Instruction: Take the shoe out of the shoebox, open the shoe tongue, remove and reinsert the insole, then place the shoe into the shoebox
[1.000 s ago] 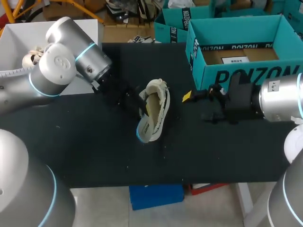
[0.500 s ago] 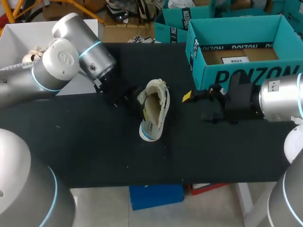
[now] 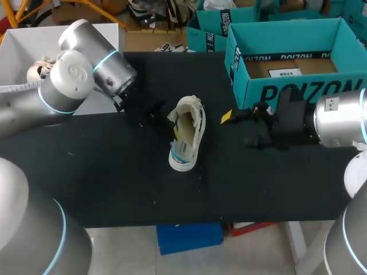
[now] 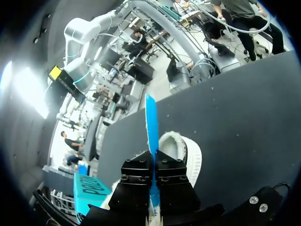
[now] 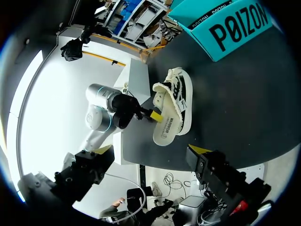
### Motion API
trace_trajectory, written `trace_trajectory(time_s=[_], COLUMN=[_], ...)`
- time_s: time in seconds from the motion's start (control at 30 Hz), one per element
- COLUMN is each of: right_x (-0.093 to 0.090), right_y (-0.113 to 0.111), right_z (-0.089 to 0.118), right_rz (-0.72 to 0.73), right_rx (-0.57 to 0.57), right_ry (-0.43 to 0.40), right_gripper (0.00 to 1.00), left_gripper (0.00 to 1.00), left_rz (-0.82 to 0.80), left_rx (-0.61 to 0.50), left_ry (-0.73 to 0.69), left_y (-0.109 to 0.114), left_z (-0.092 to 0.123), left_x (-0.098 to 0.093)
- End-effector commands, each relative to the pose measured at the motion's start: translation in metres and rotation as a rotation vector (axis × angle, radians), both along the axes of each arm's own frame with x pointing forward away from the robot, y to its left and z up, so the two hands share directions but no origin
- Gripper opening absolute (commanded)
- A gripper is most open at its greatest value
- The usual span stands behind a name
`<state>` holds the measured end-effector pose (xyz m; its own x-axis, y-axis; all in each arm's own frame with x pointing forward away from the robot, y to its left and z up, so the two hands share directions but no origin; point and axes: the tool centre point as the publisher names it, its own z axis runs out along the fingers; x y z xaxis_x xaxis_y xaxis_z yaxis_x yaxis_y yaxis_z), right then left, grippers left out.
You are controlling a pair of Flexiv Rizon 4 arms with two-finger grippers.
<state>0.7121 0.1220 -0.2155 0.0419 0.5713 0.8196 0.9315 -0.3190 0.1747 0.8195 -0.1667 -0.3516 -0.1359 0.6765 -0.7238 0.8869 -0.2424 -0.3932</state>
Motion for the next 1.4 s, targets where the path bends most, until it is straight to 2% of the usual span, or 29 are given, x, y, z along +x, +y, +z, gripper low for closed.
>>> trace_trajectory(time_s=[0.03,0.7,0.9,0.93,0.97,1.0,1.13,1.4], right_x=[0.000,0.000,0.000,0.000,0.000,0.000,0.000,0.000], right_y=[0.000,0.000,0.000,0.000,0.000,0.000,0.000,0.000], right_z=[0.000,0.000,0.000,0.000,0.000,0.000,0.000,0.000], right_rz=[0.000,0.000,0.000,0.000,0.000,0.000,0.000,0.000], right_rx=[0.000,0.000,0.000,0.000,0.000,0.000,0.000,0.000], right_ry=[0.001,0.001,0.001,0.001,0.001,0.001,0.001,0.001], right_gripper=[1.00,1.00,1.00,1.00,1.00,1.00,1.00,1.00], left_gripper=[0.00,0.00,0.00,0.03,0.19,0.30,0.42,0.41], left_rz=[0.010,0.100,0.104,0.103,0.101,0.098,0.087,0.024], left_rx=[-0.011,0.012,0.023,0.022,0.017,0.011,-0.026,-0.036], left_ry=[-0.014,-0.098,-0.091,-0.090,-0.088,-0.086,-0.071,-0.045], left_y=[-0.002,-0.005,-0.007,-0.007,-0.007,-0.008,-0.007,-0.003], left_z=[-0.003,-0.020,-0.023,-0.022,-0.020,-0.018,-0.005,0.009], left_x=[-0.001,0.029,0.029,0.027,0.026,0.024,0.015,-0.017])
